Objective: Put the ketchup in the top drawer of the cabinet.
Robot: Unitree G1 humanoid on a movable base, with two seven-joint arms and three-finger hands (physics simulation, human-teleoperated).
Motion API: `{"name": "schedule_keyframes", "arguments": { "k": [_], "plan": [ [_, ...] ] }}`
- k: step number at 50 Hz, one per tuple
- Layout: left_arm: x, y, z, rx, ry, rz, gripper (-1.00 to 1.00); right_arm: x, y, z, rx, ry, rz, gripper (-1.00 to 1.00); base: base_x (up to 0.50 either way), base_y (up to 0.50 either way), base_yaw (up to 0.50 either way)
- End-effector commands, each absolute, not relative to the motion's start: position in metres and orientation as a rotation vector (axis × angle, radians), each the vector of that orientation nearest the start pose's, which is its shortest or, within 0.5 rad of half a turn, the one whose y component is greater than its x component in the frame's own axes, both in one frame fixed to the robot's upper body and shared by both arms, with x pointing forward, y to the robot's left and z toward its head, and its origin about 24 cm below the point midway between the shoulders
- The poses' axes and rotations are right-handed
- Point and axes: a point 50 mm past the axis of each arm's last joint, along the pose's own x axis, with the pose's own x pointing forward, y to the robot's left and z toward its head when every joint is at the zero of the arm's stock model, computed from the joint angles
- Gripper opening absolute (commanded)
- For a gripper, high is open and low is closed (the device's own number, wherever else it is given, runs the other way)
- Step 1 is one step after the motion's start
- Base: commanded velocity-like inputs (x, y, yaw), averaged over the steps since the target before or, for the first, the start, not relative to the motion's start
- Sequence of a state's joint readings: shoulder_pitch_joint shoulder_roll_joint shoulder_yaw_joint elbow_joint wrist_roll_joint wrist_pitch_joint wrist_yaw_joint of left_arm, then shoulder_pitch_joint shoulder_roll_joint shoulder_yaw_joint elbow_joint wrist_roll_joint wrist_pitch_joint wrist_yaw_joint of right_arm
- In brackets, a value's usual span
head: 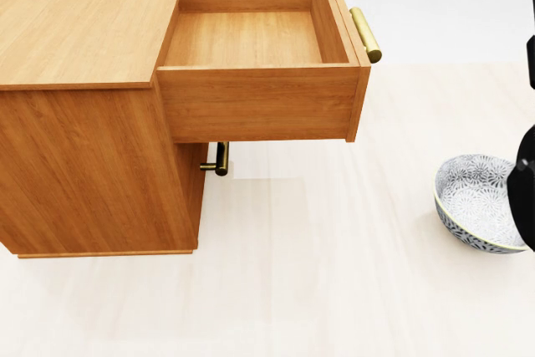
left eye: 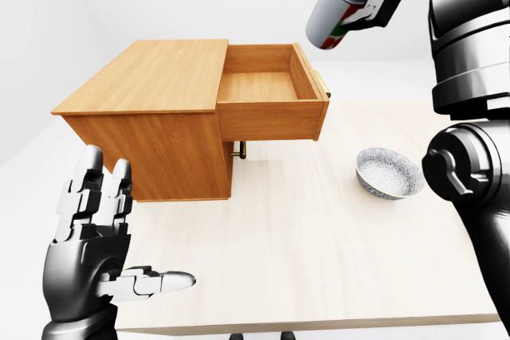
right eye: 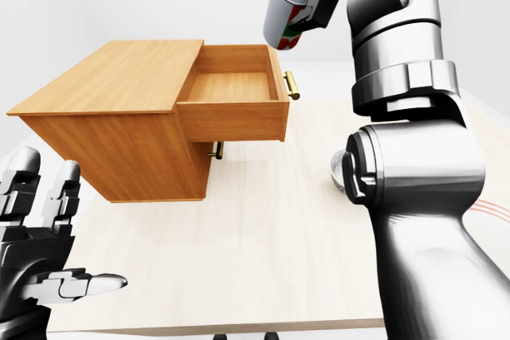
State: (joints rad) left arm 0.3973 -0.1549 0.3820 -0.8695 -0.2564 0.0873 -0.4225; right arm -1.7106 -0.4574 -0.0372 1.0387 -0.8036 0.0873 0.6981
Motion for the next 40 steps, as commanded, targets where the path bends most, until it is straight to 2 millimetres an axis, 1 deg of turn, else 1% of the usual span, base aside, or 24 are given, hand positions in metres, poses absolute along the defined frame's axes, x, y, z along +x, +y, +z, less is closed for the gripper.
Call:
{"name": "schedule_keyframes", "arguments": {
  "k": [1, 8, 11, 12, 13, 16, 20, 21, 22, 23, 24, 25, 28, 30, 32, 33, 34, 37, 40],
  "plan": [
    [0.139, 0.207, 0.152, -0.028, -0.44, 0.019, 1.0, 0.395, -0.164, 0.402, -1.049, -0.131, 0.248, -1.0, 0.0, 0.0, 0.0],
    [0.139, 0.208, 0.153, -0.027, -0.447, 0.02, 1.0, 0.397, -0.167, 0.398, -0.991, -0.125, 0.271, -1.0, 0.0, 0.0, 0.0],
    [0.141, 0.207, 0.145, -0.042, -0.408, 0.015, 1.0, 0.398, -0.169, 0.396, -0.977, -0.12, 0.276, -1.0, 0.0, 0.0, 0.0],
    [0.14, 0.207, 0.148, -0.035, -0.423, 0.017, 1.0, 0.398, -0.169, 0.396, -0.976, -0.12, 0.276, -1.0, 0.0, 0.0, 0.0],
    [0.141, 0.207, 0.146, -0.039, -0.414, 0.016, 1.0, 0.398, -0.17, 0.395, -0.974, -0.118, 0.276, -1.0, 0.0, 0.0, 0.0],
    [0.141, 0.206, 0.151, -0.029, -0.434, 0.017, 1.0, 0.397, -0.17, 0.396, -0.975, -0.12, 0.274, -1.0, 0.0, 0.0, 0.0],
    [0.142, 0.206, 0.143, -0.043, -0.4, 0.01, 1.0, 0.398, -0.171, 0.393, -0.967, -0.115, 0.279, -1.0, 0.0, 0.0, 0.0],
    [0.141, 0.206, 0.148, -0.034, -0.42, 0.012, 1.0, 0.399, -0.171, 0.391, -0.964, -0.112, 0.282, -1.0, 0.0, 0.0, 0.0],
    [0.141, 0.206, 0.148, -0.034, -0.421, 0.012, 1.0, 0.399, -0.171, 0.39, -0.963, -0.11, 0.284, -1.0, 0.0, 0.0, 0.0],
    [0.142, 0.206, 0.145, -0.039, -0.409, 0.012, 1.0, 0.4, -0.171, 0.389, -0.959, -0.108, 0.287, -1.0, 0.0, 0.0, 0.0],
    [0.141, 0.206, 0.147, -0.036, -0.418, 0.012, 1.0, 0.4, -0.171, 0.388, -0.958, -0.105, 0.288, -1.0, 0.0, 0.0, 0.0],
    [0.142, 0.206, 0.144, -0.042, -0.403, 0.011, 1.0, 0.401, -0.172, 0.386, -0.953, -0.102, 0.29, -1.0, 0.0, 0.0, 0.0],
    [0.14, 0.206, 0.15, -0.031, -0.43, 0.014, 1.0, 0.402, -0.173, 0.383, -0.945, -0.093, 0.294, -1.0, 0.0, 0.0, 0.0],
    [0.142, 0.206, 0.144, -0.042, -0.404, 0.012, 1.0, 0.403, -0.175, 0.38, -0.933, -0.086, 0.296, -1.0, 0.0, 0.0, 0.0],
    [0.14, 0.206, 0.148, -0.035, -0.421, 0.014, 1.0, 0.403, -0.176, 0.379, -0.929, -0.084, 0.299, -1.0, 0.0, 0.0, 0.0],
    [0.142, 0.206, 0.143, -0.046, -0.398, 0.012, 1.0, 0.403, -0.175, 0.378, -0.929, -0.082, 0.3, -1.0, 0.0, 0.0, 0.0],
    [0.142, 0.206, 0.141, -0.049, -0.392, 0.012, 1.0, 0.403, -0.175, 0.378, -0.927, -0.083, 0.301, -1.0, 0.0, 0.0, 0.0],
    [0.14, 0.207, 0.151, -0.032, -0.432, 0.016, 1.0, 0.403, -0.174, 0.378, -0.93, -0.083, 0.304, -1.0, 0.0, 0.0, 0.0],
    [0.141, 0.207, 0.146, -0.041, -0.413, 0.015, 1.0, 0.404, -0.174, 0.376, -0.93, -0.076, 0.307, -1.0, 0.0, 0.0, 0.0]
  ]
}}
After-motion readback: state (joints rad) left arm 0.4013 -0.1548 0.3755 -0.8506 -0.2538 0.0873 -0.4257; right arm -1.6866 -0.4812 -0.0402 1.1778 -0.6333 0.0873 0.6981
